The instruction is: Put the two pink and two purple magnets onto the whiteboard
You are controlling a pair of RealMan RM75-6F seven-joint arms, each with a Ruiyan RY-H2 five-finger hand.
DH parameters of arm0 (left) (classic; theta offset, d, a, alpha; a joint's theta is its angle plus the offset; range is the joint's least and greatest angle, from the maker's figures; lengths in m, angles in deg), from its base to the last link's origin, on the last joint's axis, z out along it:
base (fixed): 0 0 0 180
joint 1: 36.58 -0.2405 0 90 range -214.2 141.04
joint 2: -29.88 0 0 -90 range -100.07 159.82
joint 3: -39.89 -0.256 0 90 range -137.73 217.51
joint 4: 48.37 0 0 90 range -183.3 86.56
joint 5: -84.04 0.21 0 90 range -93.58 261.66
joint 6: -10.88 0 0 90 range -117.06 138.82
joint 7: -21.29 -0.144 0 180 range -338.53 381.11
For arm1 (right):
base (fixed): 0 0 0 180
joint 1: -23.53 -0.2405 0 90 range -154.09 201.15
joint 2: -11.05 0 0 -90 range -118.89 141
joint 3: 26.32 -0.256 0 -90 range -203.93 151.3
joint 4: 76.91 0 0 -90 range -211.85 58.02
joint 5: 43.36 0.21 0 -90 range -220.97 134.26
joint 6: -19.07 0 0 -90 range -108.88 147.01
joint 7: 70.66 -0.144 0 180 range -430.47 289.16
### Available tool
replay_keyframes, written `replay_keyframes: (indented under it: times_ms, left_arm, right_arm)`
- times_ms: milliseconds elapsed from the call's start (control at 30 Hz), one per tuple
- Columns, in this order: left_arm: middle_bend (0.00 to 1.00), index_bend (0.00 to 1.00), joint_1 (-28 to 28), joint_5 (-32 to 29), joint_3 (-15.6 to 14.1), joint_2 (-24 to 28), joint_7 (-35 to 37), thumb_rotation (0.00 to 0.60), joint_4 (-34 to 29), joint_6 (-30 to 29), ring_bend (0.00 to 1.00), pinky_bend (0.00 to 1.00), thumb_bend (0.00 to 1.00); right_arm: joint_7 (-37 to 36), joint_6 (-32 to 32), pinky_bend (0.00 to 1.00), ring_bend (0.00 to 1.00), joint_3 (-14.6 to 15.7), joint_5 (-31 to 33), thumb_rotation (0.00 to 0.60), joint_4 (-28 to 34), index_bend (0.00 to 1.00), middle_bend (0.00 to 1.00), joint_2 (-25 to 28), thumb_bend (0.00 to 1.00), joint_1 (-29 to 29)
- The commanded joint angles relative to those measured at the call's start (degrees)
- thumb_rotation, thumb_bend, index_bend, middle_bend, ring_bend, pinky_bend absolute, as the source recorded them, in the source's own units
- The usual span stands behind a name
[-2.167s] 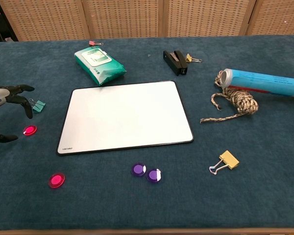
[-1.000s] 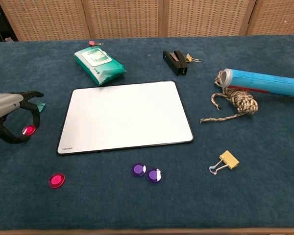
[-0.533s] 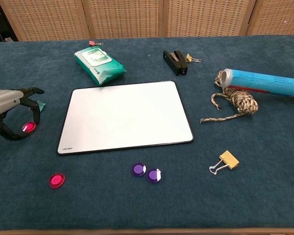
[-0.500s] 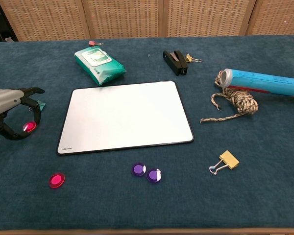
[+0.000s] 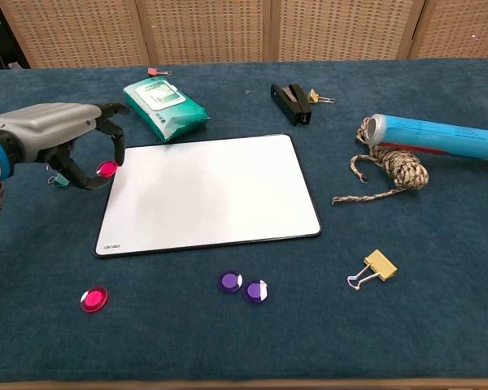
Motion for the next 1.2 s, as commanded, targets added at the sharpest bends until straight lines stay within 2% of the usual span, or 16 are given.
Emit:
replay_keyframes:
  times_ms: [33, 300, 400, 533, 600, 833, 1033, 1200]
  left_arm:
    - [0.00, 0.52, 3.4, -2.0, 2.2, -4.0, -0.6, 0.600, 4.7, 1.7, 0.00, 0.00, 0.36]
    - [0.00, 0.52, 7.4, -3.9, 2.7, -10.2, -1.2, 0.600, 12.5, 3.5, 0.00, 0.00, 0.36]
    - [0.00, 0.47, 8.4, -4.4, 2.6, -12.1, -1.1, 0.600, 14.5, 4.0, 0.00, 0.00, 0.34]
    - [0.00, 0.35, 8.9, -4.3, 2.7, -13.1, 0.2, 0.600, 14.9, 4.0, 0.00, 0.00, 0.24]
    - [0.00, 0.34, 8.9, -4.0, 2.5, -12.9, 0.8, 0.600, 14.6, 3.9, 0.00, 0.00, 0.22]
    - [0.00, 0.36, 8.0, -2.4, 1.3, -10.4, 2.0, 0.600, 10.5, 2.9, 0.00, 0.00, 0.22]
    - [0.00, 0.37, 5.6, 5.2, -2.6, -3.1, 7.0, 0.600, 1.2, 2.3, 0.00, 0.00, 0.22]
    - [0.00, 0.37, 4.3, 12.5, -6.1, 2.4, 13.4, 0.600, -4.0, 3.0, 0.00, 0.00, 0.22]
  right_arm:
    - [-0.5, -0.1, 0.00, 0.00, -0.2, 0.5, 0.600, -0.1, 0.00, 0.00, 0.2, 0.00, 0.0]
    - [-2.0, -0.3, 0.00, 0.00, -0.8, 1.6, 0.600, -0.5, 0.00, 0.00, 0.6, 0.00, 0.0]
    - [-2.5, -0.2, 0.00, 0.00, -0.9, 1.9, 0.600, -0.5, 0.00, 0.00, 0.7, 0.00, 0.0]
    - [-2.8, -0.2, 0.00, 0.00, -1.0, 2.1, 0.600, -0.5, 0.00, 0.00, 0.9, 0.00, 0.0]
    - [-2.8, -0.2, 0.00, 0.00, -1.1, 2.1, 0.600, -0.5, 0.00, 0.00, 0.9, 0.00, 0.0]
    - [-2.7, -0.2, 0.00, 0.00, -0.9, 1.9, 0.600, -0.4, 0.00, 0.00, 1.0, 0.00, 0.1]
    - [-2.6, -0.1, 0.00, 0.00, -0.9, 1.7, 0.600, -0.2, 0.00, 0.00, 1.0, 0.00, 0.1]
    - [-2.1, -0.3, 0.00, 0.00, -0.8, 1.6, 0.600, -0.2, 0.00, 0.00, 0.8, 0.00, 0.0]
